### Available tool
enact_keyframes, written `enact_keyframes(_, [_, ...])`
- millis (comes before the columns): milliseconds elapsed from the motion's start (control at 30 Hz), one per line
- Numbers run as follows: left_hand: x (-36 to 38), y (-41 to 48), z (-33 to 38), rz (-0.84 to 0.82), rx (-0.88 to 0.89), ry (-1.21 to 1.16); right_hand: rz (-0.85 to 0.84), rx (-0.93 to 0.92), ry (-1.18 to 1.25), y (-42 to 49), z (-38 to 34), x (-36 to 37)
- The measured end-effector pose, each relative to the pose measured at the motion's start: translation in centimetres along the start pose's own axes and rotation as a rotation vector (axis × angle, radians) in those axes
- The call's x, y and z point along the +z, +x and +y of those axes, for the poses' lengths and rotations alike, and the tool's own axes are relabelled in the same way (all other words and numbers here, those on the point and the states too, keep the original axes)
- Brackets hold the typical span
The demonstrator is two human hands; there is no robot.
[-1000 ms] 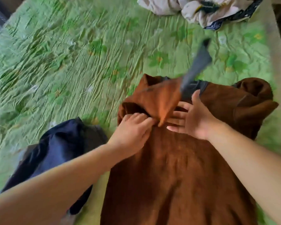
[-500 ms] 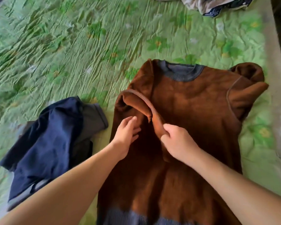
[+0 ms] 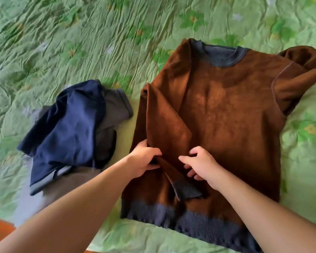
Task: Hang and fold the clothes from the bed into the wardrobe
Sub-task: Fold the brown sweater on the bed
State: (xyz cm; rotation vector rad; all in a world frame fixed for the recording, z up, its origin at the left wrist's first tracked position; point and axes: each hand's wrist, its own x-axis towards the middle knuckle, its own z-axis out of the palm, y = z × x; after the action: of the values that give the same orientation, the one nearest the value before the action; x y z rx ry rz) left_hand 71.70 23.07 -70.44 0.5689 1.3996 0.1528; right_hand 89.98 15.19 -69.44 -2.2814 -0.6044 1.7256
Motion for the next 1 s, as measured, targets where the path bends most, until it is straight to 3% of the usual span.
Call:
enact_keyframes(67, [0.2, -0.6, -1.1, 0.006, -0.023, 0.009, -0.011, -0.068, -0.155, -0.1, 1.5, 0.7])
enact_keyframes(133, [0.0, -1.1, -2.3, 0.031, -0.028, -0.024, 0.166, -0.221, -0.385, 0.0, 2.8, 1.2])
enact_keyframes(200, [-0.6, -1.9, -2.9, 0.042, -0.019, -0.127, 0.153, -0.256, -0.193, -0.8, 3.1, 1.6])
enact_keyframes(267, [-1.3, -2.4, -3.6, 0.009, -0.026, -0.218, -0.054, -0.098, 0.19, -1.2, 3.6, 2.1])
enact_keyframes(300, [-1.7, -2.5, -4.0, -0.013, -0.038, -0.234, -0.146, -0.057, 0.227, -1.5, 3.9, 2.5])
enact_keyframes(367, [-2.5, -2.9, -5.0, -0.076, -0.077, -0.185, -0.263, -0.028, 0.106, -2.1, 4.7, 3.4])
enact_keyframes(467, [-3.4, -3.2, -6.4, -0.162, -0.115, -0.022, -0.2, -0.019, 0.085, -2.3, 5.8, 4.2])
enact_keyframes(567, [-3.0, -3.2, -7.0, -0.076, -0.046, 0.19, -0.228, 0.045, 0.196, -1.9, 6.3, 4.0])
enact_keyframes(633, [-2.7, -3.0, -6.2, 0.054, 0.062, 0.369, -0.218, 0.04, 0.084, -1.7, 6.0, 3.7])
enact_keyframes(733, [-3.0, -2.5, -3.9, 0.041, 0.072, 0.271, -0.084, -0.054, 0.153, -0.2, 3.5, 2.6])
enact_keyframes(800, [-3.4, -2.3, -2.8, -0.12, -0.015, 0.164, -0.14, -0.038, 0.356, 0.9, 1.3, 1.4])
enact_keyframes(867, [-3.3, -2.8, -3.2, -0.23, -0.055, 0.13, -0.246, 0.005, 0.412, 1.5, -0.3, 0.7])
enact_keyframes(1000, [-2.8, -4.1, -6.7, -0.227, -0.146, 0.173, -0.301, 0.094, 0.32, 0.7, 0.5, 2.0])
